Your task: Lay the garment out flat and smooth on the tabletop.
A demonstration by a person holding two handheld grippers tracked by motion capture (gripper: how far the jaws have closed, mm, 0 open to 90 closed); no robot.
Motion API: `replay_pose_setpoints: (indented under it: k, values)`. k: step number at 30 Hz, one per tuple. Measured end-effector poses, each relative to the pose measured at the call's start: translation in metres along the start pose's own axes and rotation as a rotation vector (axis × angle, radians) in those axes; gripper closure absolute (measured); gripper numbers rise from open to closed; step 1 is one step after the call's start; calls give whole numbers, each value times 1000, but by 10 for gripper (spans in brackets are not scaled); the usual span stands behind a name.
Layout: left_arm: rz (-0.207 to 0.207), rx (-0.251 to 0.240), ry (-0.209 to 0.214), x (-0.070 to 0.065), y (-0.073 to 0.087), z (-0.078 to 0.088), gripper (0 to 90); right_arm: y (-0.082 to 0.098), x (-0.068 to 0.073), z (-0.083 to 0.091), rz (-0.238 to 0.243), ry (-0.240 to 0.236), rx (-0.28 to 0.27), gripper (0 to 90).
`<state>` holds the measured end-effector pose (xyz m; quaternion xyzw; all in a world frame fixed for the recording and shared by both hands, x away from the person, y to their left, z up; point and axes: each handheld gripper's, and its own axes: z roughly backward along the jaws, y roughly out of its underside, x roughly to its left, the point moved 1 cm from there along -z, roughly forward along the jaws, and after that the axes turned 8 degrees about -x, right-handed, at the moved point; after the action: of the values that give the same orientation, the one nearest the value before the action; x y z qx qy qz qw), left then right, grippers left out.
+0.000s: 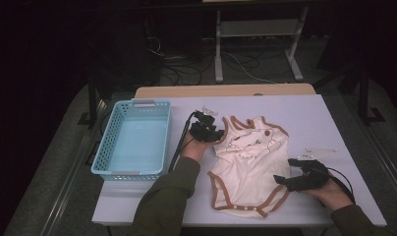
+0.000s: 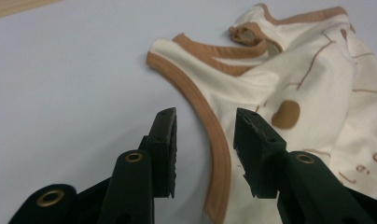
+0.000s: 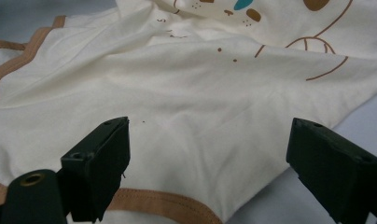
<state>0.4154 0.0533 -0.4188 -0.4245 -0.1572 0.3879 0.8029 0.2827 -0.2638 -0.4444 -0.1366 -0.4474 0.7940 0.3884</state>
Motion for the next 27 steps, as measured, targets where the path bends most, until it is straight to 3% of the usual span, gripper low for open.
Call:
replay_pose_setpoints:
  k: [6, 11, 27]
  values:
    - [24, 3, -2, -4, 12, 11, 614, 0, 0, 0, 0, -1, 5, 132]
    - [18, 26, -2, -2, 19, 16, 635, 0, 1, -1, 0, 1, 4, 132]
    - [40, 58, 9, -3, 36, 10, 690, 0, 1, -1, 0, 1, 10, 132]
